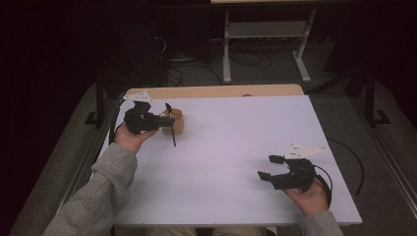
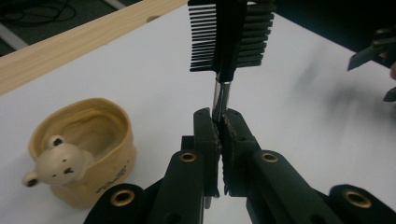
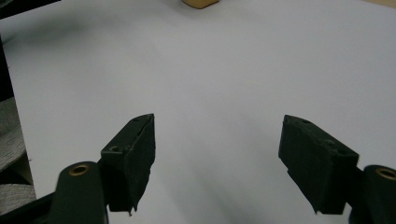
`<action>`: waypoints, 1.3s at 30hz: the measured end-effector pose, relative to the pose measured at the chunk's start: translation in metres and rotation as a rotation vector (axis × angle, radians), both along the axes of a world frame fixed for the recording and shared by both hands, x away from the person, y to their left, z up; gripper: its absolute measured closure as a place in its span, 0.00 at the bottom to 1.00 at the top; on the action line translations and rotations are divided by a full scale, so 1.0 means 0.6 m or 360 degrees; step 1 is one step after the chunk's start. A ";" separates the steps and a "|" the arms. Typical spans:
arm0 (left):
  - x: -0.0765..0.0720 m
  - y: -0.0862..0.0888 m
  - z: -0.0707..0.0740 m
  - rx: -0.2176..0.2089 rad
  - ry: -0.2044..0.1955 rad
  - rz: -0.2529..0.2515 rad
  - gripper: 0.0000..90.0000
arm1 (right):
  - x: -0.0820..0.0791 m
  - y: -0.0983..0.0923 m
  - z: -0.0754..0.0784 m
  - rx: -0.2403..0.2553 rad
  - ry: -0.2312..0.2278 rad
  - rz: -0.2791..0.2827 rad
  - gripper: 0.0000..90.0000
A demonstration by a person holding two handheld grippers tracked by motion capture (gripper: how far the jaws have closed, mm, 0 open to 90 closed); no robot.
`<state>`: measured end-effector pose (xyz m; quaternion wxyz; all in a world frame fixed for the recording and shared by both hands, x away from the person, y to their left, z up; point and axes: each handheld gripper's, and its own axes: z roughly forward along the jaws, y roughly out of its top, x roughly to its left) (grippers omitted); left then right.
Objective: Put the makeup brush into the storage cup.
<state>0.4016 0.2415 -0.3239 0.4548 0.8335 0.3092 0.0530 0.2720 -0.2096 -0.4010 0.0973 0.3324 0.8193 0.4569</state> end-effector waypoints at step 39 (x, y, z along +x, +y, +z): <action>0.128 0.004 0.085 0.0117 -0.0021 0.0219 0.96 | 0.010 -0.010 -0.004 0.0041 -0.0001 -0.0046 0.29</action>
